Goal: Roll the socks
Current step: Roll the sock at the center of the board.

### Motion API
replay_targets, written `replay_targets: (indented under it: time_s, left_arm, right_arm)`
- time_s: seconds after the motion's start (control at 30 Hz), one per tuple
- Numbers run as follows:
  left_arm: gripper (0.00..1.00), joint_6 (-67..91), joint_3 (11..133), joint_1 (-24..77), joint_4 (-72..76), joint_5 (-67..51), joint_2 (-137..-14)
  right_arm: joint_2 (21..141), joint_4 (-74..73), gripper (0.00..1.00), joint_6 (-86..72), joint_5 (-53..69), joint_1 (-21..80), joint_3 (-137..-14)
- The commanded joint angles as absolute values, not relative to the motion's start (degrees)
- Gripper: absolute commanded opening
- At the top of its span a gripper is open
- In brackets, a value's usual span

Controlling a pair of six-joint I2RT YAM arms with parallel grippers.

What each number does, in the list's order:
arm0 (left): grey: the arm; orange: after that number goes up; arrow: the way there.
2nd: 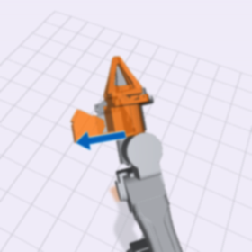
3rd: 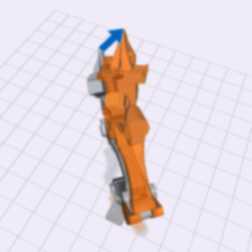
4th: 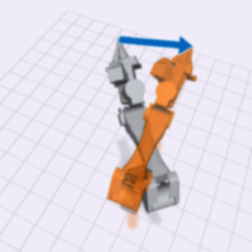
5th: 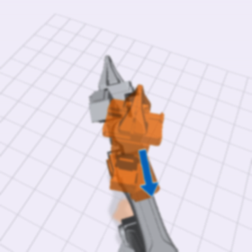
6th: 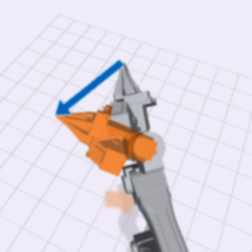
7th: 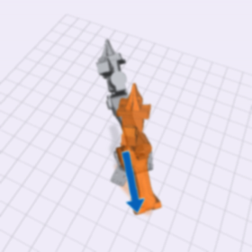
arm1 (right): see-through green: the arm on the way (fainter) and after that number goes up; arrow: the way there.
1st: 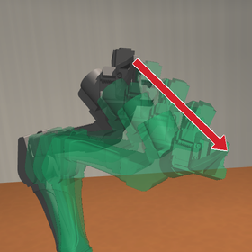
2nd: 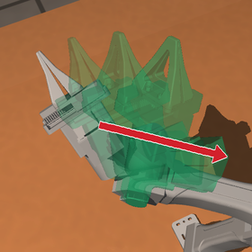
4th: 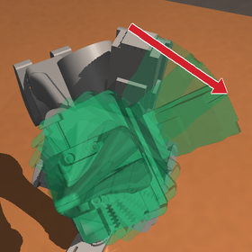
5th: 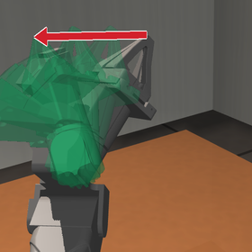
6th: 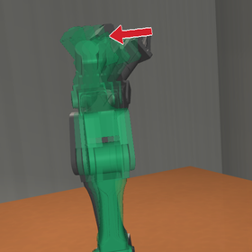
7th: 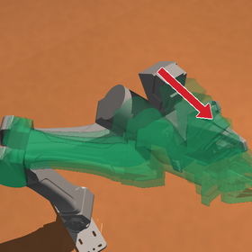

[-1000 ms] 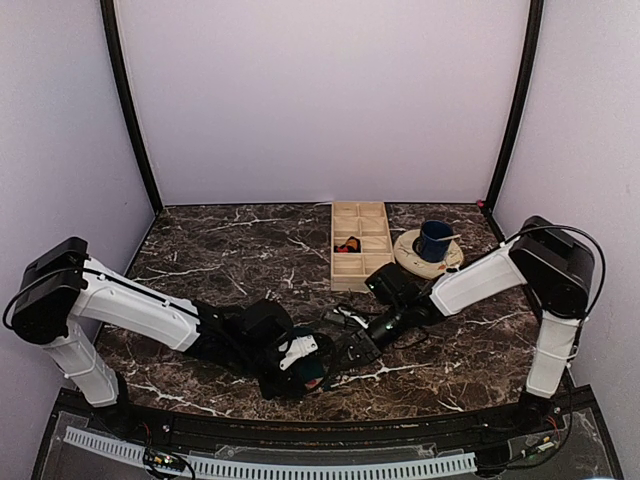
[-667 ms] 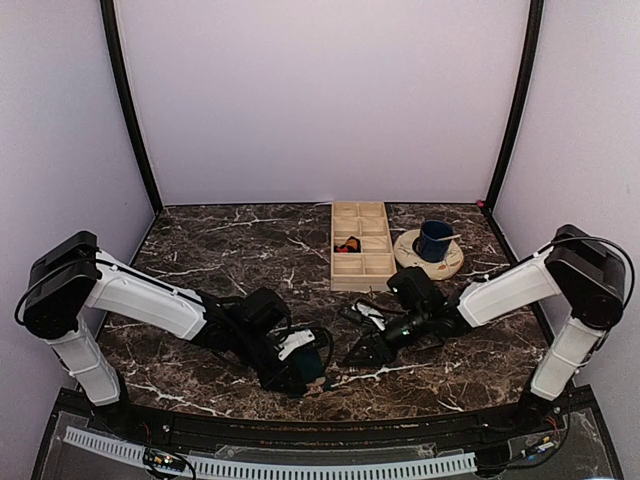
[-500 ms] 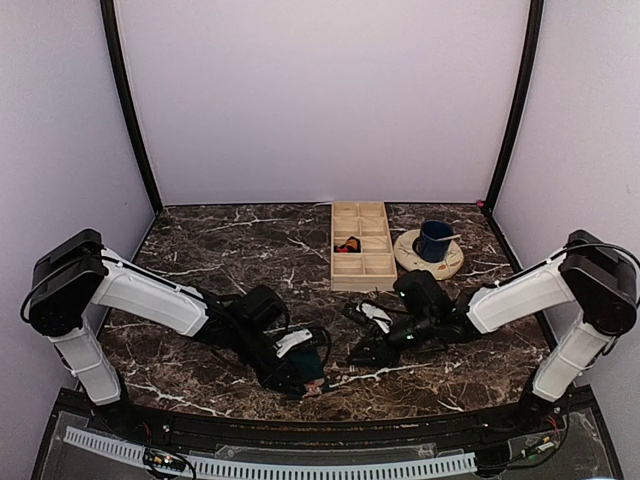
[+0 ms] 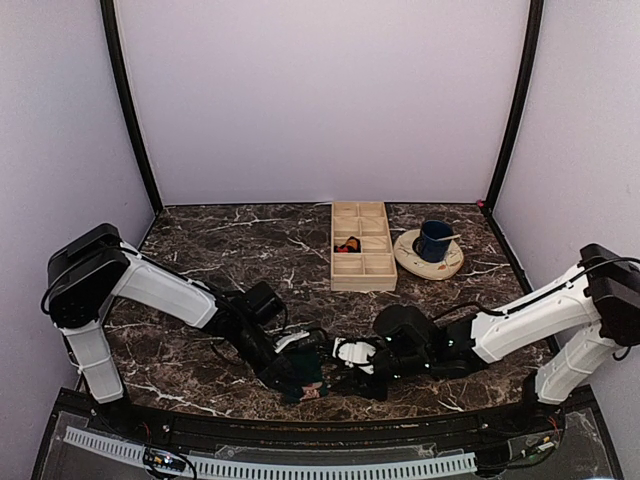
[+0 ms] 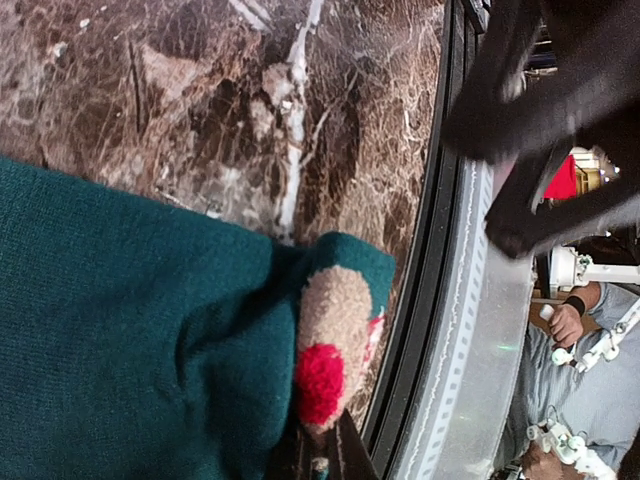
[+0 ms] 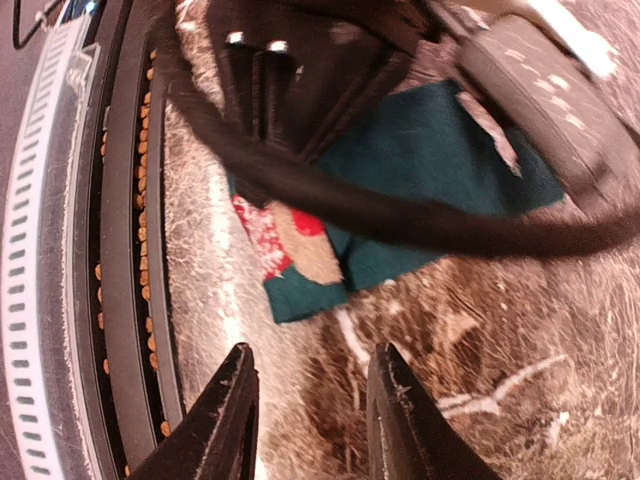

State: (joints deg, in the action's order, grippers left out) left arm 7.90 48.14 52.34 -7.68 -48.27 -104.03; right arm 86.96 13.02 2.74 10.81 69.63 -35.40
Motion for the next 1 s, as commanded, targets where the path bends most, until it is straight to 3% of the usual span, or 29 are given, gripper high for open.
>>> replay_targets:
  time_s: [0.0, 0.97]
  left_arm:
    - [0.00, 6.2, 48.2, 51.5, -13.8, -49.2, -105.8]
    - [0.00, 3.5, 47.5, 49.4, -14.9, -54.3, -107.3]
  right_arm:
    - [90.3, 11.0, 0.34, 9.3, 3.6, 74.2, -39.8]
    - [103.3, 5.0, 0.34, 20.1, -2.7, 79.1, -51.0]
